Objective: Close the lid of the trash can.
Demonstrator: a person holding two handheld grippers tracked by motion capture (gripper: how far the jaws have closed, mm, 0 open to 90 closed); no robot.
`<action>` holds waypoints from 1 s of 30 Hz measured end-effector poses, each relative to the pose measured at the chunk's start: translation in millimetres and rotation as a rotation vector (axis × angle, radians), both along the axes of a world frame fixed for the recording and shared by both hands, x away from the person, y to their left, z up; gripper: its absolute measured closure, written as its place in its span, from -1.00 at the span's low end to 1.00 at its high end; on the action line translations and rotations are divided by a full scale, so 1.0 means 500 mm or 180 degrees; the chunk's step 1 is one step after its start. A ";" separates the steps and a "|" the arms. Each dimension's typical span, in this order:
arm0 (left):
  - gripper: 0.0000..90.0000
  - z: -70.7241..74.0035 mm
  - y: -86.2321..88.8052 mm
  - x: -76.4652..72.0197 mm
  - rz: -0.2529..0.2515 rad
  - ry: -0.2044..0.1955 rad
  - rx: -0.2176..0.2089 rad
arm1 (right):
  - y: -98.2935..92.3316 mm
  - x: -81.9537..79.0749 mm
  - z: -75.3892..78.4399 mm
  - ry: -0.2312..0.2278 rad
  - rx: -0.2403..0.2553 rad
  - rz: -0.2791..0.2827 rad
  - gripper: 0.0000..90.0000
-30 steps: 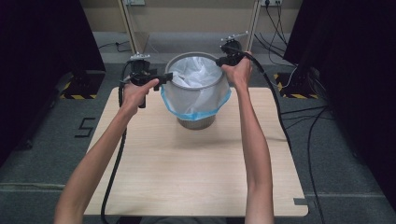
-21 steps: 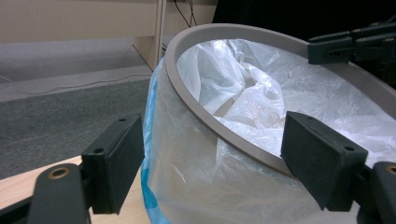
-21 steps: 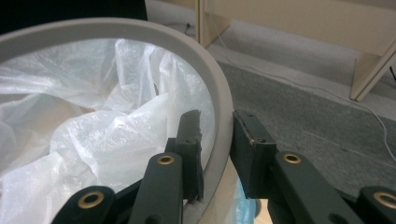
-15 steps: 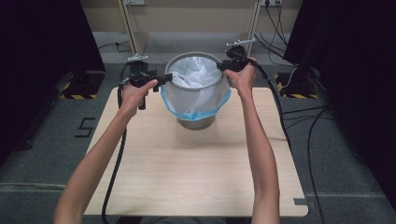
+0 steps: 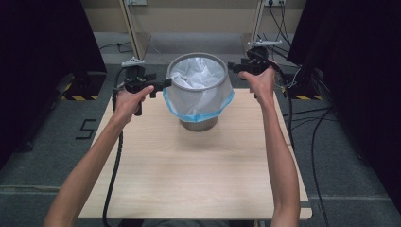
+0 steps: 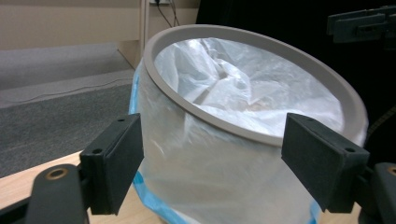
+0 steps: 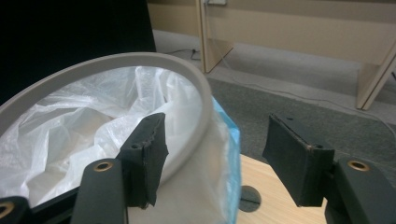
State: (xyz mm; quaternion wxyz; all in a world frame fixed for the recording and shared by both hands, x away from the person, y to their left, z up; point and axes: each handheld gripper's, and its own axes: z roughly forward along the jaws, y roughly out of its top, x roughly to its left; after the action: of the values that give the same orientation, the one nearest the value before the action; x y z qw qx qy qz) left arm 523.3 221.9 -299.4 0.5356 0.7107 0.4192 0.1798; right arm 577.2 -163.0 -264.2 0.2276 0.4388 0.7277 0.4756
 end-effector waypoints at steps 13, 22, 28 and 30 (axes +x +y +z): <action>-0.61 -0.029 0.027 -0.100 -0.0270 -0.0161 0.0027 | -0.077 -0.083 -0.066 -0.0070 -0.0081 -0.0088 -0.33; -0.61 -0.067 0.036 -0.147 -0.0325 -0.0236 0.0177 | -0.094 -0.126 -0.125 -0.0064 -0.0131 -0.0094 -0.36; -0.61 -0.106 0.050 -0.174 -0.0325 -0.0243 0.0242 | -0.105 -0.152 -0.168 -0.0030 -0.0199 -0.0113 -0.37; -0.61 -0.129 0.057 -0.185 -0.0306 -0.0235 0.0294 | -0.107 -0.161 -0.194 0.0011 -0.0225 -0.0111 -0.37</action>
State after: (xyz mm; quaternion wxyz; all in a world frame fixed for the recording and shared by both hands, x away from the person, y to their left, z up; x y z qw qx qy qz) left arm 430.5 250.2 -363.8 0.5253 0.7469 0.3557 0.1991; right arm 496.9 -216.6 -361.0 0.2500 0.4439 0.7367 0.4447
